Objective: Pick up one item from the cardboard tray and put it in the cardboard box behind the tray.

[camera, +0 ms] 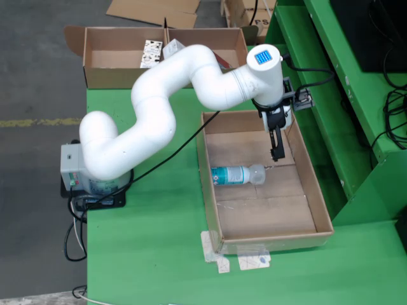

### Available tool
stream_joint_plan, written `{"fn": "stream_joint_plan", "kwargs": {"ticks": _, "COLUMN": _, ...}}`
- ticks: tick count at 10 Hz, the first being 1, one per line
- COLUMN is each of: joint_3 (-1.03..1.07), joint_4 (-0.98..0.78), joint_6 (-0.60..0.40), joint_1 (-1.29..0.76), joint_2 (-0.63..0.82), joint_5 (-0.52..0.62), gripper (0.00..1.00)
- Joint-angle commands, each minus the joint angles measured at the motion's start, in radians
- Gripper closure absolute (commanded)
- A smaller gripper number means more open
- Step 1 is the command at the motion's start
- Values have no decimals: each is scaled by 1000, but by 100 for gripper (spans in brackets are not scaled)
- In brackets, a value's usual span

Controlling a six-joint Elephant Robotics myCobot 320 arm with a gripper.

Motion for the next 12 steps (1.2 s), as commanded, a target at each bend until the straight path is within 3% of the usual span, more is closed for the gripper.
{"fn": "stream_joint_plan", "kwargs": {"ticks": 1, "joint_3": -711, "joint_4": 118, "joint_6": 6, "joint_1": 20, "joint_2": 464, "joint_5": 0, "gripper": 0}}
{"fn": "stream_joint_plan", "kwargs": {"ticks": 12, "joint_3": -790, "joint_4": 148, "joint_6": 3, "joint_1": 21, "joint_2": 513, "joint_5": 1, "gripper": 0}}
